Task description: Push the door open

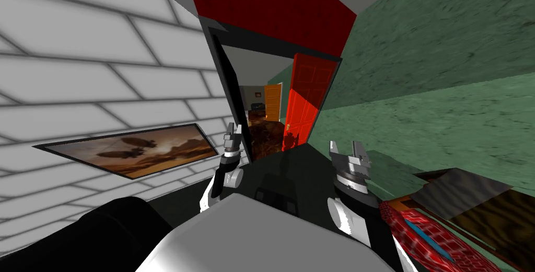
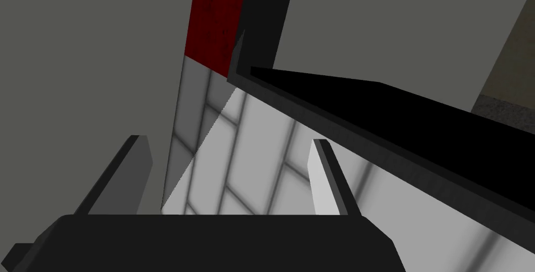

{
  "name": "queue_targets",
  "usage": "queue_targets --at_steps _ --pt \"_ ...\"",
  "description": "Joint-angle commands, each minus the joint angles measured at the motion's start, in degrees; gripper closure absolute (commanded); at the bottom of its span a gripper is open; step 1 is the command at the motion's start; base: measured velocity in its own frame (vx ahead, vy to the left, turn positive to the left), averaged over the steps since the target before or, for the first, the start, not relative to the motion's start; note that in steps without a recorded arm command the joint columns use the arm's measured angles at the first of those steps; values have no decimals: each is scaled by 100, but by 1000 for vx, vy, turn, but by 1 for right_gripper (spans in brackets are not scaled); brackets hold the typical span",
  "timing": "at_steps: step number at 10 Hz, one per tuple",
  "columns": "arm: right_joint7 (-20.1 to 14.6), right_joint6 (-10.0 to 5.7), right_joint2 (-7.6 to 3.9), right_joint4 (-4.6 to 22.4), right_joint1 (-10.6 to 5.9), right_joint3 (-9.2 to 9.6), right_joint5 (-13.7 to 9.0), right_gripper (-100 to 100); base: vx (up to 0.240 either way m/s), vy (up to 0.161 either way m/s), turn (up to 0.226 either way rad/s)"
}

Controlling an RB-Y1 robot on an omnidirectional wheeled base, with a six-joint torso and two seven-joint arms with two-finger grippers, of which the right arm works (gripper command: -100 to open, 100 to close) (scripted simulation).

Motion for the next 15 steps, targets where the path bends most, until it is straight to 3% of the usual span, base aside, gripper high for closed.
queue_targets --at_steps 1,6,15 --pt "14 6 -17 207 -127 -1 2 -100 78 -32 71" --pt "20 -82 -99 920 -418 -1 -14 -100 72 -52 92" --pt "34 -280 -229 2466 -1070 -2 -49 -100 86 -77 117"
